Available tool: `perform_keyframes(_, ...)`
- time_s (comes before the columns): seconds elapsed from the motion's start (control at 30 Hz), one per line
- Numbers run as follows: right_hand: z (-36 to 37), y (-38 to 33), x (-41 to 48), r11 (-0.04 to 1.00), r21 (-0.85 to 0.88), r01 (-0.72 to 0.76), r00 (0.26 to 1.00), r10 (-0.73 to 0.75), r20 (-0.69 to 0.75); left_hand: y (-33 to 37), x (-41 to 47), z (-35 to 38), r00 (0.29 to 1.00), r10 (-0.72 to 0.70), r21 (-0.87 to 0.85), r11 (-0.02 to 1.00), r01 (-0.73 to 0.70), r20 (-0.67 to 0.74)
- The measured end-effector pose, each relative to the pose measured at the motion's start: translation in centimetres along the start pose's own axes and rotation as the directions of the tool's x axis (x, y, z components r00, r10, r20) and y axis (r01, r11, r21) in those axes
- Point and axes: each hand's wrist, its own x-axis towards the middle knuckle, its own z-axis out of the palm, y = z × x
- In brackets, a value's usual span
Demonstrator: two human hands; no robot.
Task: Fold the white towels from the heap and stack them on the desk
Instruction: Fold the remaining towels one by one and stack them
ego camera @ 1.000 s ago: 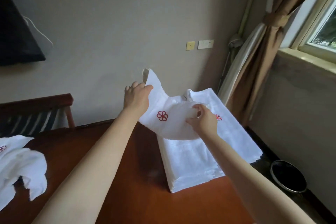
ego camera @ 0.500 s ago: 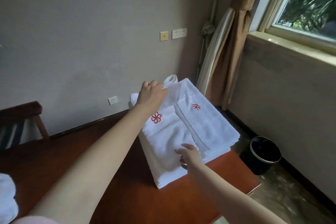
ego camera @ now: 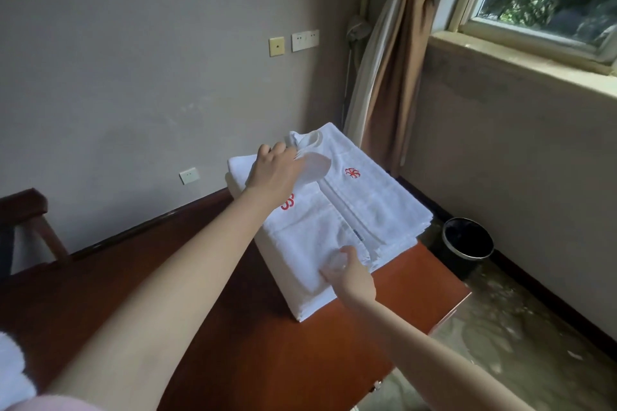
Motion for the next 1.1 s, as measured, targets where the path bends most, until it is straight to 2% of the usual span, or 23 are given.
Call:
perform_keyframes(0.1, -1.2, 0.2, 0.3, 0.988, -0.151, 0.045, 0.997, -0.055, -0.06, -0.3, -0.5, 0.4, 1.0, 0.008, -0.024, 1.0, -0.008, 0.003)
perform_keyframes(0.3, -3.7, -1.5, 2.9, 0.983, -0.149, 0.106, 0.976, -0.132, -0.175, -1.0, -0.5, 1.4, 1.0, 0.009, -0.083, 0.997, -0.009, 0.002)
perform_keyframes(0.4, -4.4, -3.9, 5.6, 0.974, -0.137, 0.182, 0.961, -0.205, -0.184, -1.7, 0.1, 1.8, 0.999, -0.03, -0.108, 0.994, 0.032, 0.017)
perform_keyframes(0.67, -4.1, -12.9, 15.0, 0.868, -0.005, 0.496, 0.868, -0.497, -0.006, -5.1, 3.4, 4.1, 0.99, -0.144, -0.15, 0.978, 0.144, 0.01)
perform_keyframes(0.8, -3.5, -17.2, 18.9, 0.854, 0.194, 0.482, 0.849, -0.51, 0.137, -6.6, 5.6, 5.4, 0.983, -0.182, -0.127, 0.974, 0.185, 0.036)
perform_keyframes(0.87, -3.0, -18.6, 20.6, 0.847, 0.232, 0.479, 0.828, -0.524, 0.201, -7.3, 6.6, 6.2, 0.977, -0.206, -0.106, 0.972, 0.21, 0.045)
perform_keyframes(0.93, -2.2, -19.5, 22.5, 0.852, 0.227, 0.472, 0.819, -0.519, 0.244, -8.1, 7.8, 7.2, 0.973, -0.223, -0.095, 0.969, 0.229, 0.067)
perform_keyframes(1.1, 0.4, -20.5, 26.2, 0.885, 0.116, 0.451, 0.859, -0.466, 0.214, -10.0, 9.9, 10.5, 0.944, -0.311, -0.115, 0.939, 0.323, 0.108)
